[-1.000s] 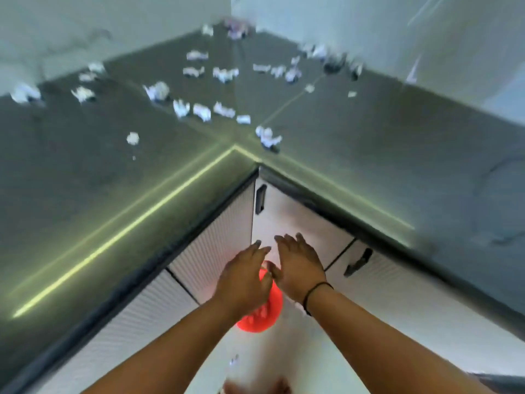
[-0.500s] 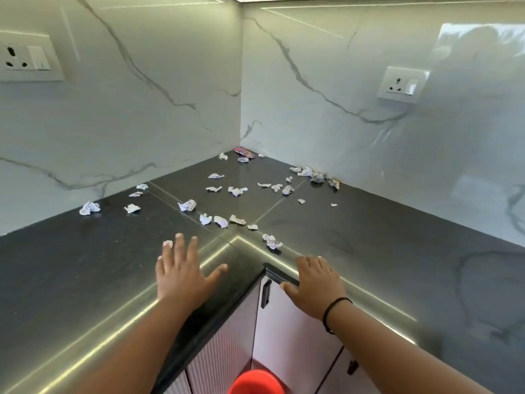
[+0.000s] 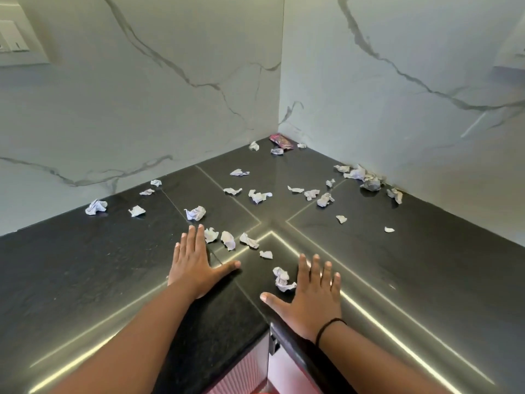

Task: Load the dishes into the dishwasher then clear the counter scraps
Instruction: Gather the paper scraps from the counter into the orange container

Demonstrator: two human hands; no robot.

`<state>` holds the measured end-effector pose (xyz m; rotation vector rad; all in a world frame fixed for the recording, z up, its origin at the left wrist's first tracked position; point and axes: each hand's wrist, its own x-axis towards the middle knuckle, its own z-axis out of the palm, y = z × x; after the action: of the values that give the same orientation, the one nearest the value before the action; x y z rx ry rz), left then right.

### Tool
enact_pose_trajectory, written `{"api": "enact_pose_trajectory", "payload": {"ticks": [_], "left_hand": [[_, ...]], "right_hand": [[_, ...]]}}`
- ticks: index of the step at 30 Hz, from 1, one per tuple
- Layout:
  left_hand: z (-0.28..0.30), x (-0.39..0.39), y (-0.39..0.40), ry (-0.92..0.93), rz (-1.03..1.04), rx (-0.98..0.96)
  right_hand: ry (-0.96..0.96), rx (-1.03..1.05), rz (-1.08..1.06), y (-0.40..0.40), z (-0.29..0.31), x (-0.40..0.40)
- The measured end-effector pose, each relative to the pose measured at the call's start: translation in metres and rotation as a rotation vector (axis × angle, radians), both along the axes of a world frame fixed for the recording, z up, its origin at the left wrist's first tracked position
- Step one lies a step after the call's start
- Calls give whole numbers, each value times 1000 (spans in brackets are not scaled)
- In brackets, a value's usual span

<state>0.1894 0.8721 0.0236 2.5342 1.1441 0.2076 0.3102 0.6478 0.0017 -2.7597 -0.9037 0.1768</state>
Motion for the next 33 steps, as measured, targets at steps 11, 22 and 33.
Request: {"api": "enact_pose_trajectory", "payload": {"ticks": [11, 22, 33], "left_hand": [[6, 48, 43, -78, 235, -55], [9, 69, 79, 187, -657, -62], [1, 110, 57, 76, -677, 63]], "right_hand": [[-28, 69, 223, 96, 11, 61], [-3, 24, 561, 150, 12, 99], [272, 542, 511, 121, 31, 133]]}}
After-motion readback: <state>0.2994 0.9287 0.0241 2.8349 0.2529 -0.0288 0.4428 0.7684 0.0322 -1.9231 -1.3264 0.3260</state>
